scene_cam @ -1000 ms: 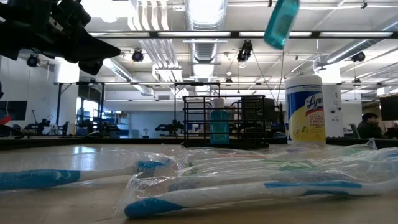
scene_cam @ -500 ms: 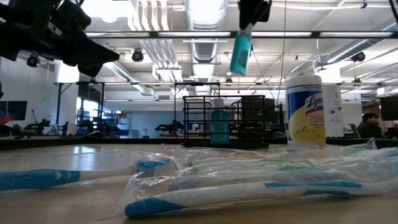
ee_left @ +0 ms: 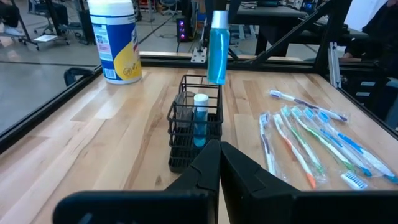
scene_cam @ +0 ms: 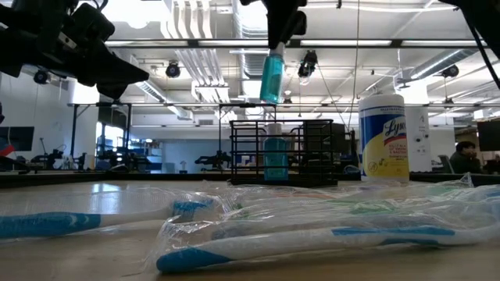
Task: Pick & Place toothbrushing station
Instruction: Put the mouthwash bottle into the wire organizer
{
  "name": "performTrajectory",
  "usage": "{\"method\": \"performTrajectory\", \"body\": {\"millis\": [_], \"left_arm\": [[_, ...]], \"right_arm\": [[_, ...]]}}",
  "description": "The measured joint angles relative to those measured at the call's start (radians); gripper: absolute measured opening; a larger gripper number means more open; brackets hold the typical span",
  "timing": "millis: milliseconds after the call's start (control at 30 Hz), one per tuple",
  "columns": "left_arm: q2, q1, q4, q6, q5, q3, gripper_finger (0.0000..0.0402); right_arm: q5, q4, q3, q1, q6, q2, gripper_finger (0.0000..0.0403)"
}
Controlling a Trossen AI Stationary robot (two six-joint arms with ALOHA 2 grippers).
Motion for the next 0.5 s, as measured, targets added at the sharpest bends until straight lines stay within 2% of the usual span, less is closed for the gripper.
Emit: {"method": "performTrajectory", "body": {"millis": [500], "left_arm": [[0.000,-0.001,0.000,0.000,0.000,0.000,0.0012]], "right_arm": [[-0.002,-0.003,-0.078,0.000,-0.003,0.015,0.0086]]}}
